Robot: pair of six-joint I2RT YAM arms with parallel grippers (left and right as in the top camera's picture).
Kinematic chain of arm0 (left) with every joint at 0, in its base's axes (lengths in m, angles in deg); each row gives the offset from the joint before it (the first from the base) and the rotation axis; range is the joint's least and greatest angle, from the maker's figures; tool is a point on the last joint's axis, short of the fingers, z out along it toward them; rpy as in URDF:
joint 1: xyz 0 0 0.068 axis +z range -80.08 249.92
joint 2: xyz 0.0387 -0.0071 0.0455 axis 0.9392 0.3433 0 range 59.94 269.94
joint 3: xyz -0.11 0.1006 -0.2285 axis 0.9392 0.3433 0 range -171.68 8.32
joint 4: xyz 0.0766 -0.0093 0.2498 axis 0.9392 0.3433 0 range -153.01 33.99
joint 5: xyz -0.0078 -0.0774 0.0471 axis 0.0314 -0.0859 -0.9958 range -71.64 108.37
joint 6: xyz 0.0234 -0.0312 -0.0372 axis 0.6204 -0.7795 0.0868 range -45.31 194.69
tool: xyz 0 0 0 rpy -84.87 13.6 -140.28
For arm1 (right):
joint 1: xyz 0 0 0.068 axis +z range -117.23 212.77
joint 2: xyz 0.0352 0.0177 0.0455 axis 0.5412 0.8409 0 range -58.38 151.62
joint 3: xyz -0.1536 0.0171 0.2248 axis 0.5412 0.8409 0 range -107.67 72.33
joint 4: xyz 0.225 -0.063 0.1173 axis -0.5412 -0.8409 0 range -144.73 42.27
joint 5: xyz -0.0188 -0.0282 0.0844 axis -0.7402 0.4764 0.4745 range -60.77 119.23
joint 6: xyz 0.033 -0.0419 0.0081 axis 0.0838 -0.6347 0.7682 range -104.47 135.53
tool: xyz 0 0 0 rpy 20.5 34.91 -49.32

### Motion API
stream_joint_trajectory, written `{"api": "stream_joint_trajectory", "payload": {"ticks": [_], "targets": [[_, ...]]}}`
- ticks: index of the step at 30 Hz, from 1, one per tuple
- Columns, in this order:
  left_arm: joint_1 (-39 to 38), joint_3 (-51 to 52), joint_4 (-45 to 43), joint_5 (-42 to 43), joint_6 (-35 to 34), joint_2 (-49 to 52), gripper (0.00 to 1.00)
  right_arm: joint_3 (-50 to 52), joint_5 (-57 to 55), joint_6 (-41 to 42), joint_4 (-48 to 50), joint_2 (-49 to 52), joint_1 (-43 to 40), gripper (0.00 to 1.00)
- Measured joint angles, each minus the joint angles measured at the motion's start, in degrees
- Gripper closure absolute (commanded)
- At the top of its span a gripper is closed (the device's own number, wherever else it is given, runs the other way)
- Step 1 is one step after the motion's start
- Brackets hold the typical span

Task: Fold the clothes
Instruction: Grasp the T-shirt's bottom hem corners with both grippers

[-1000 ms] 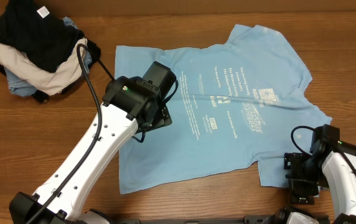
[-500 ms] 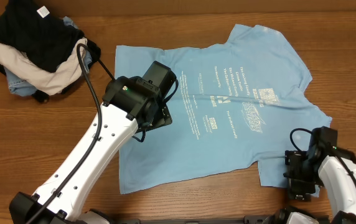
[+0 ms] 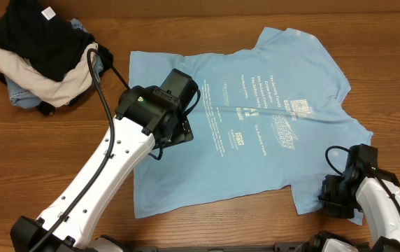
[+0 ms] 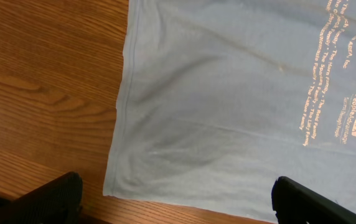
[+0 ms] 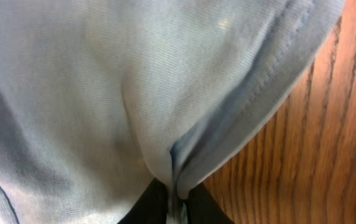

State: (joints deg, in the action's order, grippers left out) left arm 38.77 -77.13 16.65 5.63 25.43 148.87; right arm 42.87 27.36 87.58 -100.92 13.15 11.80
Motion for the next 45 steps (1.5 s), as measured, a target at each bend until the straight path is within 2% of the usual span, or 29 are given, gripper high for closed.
{"api": "stream_joint_trajectory", "payload": {"ticks": [4,7,13,16,20,25,28,35,45], "targets": [[0.0,0.0,0.3,0.6,1.0,0.0,0.00,-1.5,-0.1,-0.1,-2.2,0.0,0.0,0.92],[0.0,1.7,-0.8,4.5,1.0,-0.1,0.00,-3.8,-0.4,-0.1,-3.0,0.0,0.0,0.92],[0.0,16.9,-3.9,10.5,-6.1,-0.3,0.00,-4.3,-0.5,-0.1,-2.7,0.0,0.0,0.89],[0.0,18.5,-4.1,12.2,-8.0,-0.3,0.00,-4.3,-0.5,-0.1,-2.3,0.0,0.0,0.89],[0.0,24.7,-11.3,14.7,-11.3,-0.3,0.00,-4.4,-0.5,-0.5,-2.3,0.0,0.0,0.88],[2.3,29.1,-11.4,12.0,-15.3,-0.3,0.00,-4.4,-0.5,-1.6,-2.3,0.0,0.0,0.87],[6.3,32.6,-14.8,10.8,-15.1,-0.4,0.00,-4.4,-0.2,-1.6,-2.3,0.0,0.0,0.87],[6.8,43.7,-25.3,15.2,-11.8,-0.9,0.00,-4.4,0.1,-1.7,-2.3,0.0,0.0,0.87],[7.0,46.7,-25.9,19.4,-10.0,-3.0,0.02,-4.4,0.2,-1.8,-1.7,0.0,0.0,0.87]]}}
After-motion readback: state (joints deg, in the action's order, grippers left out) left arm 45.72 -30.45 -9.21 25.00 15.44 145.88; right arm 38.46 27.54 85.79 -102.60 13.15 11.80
